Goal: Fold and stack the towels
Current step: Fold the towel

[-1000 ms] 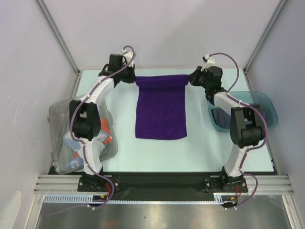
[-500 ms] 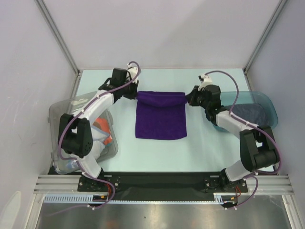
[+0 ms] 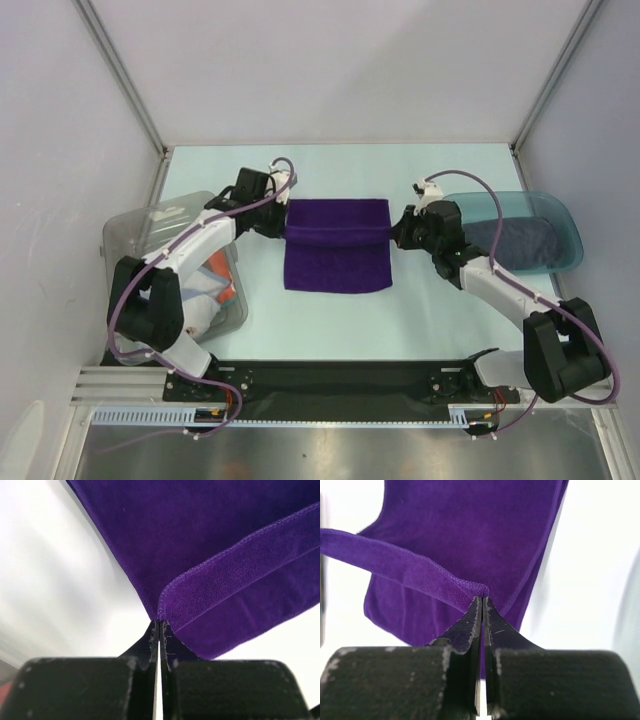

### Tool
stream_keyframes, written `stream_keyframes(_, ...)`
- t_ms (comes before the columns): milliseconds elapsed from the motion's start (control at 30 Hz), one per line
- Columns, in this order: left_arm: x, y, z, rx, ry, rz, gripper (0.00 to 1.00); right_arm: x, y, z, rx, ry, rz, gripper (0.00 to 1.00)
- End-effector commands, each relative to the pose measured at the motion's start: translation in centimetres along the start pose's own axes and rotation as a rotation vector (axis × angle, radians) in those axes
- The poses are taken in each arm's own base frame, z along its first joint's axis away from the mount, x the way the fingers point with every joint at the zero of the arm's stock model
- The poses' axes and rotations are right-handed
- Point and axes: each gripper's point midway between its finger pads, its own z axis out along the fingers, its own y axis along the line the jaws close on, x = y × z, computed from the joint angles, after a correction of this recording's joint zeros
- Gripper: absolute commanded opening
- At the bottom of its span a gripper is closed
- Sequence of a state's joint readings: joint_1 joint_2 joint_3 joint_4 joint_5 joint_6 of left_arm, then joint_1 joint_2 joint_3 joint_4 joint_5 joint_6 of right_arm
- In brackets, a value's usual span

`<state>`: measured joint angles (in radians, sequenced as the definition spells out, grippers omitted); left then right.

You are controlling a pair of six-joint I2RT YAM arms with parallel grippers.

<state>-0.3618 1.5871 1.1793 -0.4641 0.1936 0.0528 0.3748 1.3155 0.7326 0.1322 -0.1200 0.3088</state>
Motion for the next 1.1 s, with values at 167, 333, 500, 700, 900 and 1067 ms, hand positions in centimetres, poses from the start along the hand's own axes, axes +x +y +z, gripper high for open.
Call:
stream_keyframes(167,3.7,-1.9,-0.3,0.037,0.085,-0.008,0.0,5.3,-0.4,-0.9,0.054,0.116,0.026,0.0)
stream_keyframes(333,5.6,-2.6,0.1,0.041,0.137,0.003,0.0,6.5,-0.5,-1.2,0.064,0.137,0.045,0.0)
stream_keyframes(500,6.2,-2.9,0.2,0.051,0.16,-0.004,0.0,7.1,-0.9,-1.5,0.09,0.156,0.062,0.0)
stream_keyframes(700,7.5,-2.8,0.8,0.035,0.209,-0.01,0.0,8.2,-0.8,-1.8,0.086,0.178,0.076,0.0)
stream_keyframes(900,8.9,-2.9,1.3,0.027,0.265,-0.019,0.0,10.5,-0.7,-1.7,0.097,0.226,0.076,0.0)
stream_keyframes(1067,10.0,-2.7,1.6,0.0,0.311,-0.009,0.0,10.9,-1.0,-1.6,0.114,0.235,0.077,0.0)
